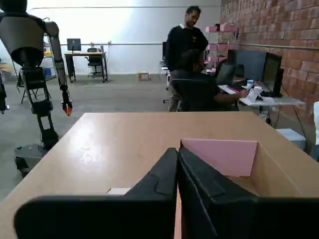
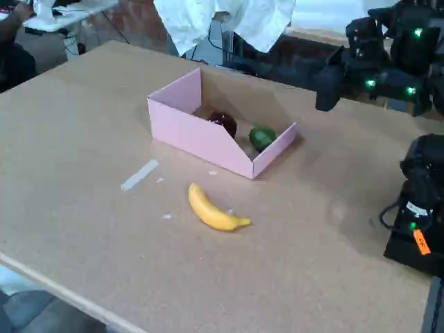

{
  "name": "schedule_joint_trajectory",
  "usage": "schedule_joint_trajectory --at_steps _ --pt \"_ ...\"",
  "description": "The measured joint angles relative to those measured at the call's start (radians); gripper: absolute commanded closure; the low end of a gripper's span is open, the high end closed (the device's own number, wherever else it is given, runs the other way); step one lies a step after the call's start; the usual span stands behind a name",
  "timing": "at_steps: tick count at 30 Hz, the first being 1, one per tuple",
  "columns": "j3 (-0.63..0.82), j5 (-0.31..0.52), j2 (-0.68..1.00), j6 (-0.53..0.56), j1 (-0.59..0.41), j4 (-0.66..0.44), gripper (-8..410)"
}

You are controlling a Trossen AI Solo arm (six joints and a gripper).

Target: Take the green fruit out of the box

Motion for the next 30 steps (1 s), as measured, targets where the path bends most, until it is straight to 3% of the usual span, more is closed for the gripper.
schedule_joint_trajectory --at_steps 20,30 --pt "0.000 0.000 0.000 0.005 0.001 -0.002 402" --pt "0.000 0.000 0.000 0.072 0.001 0.000 402"
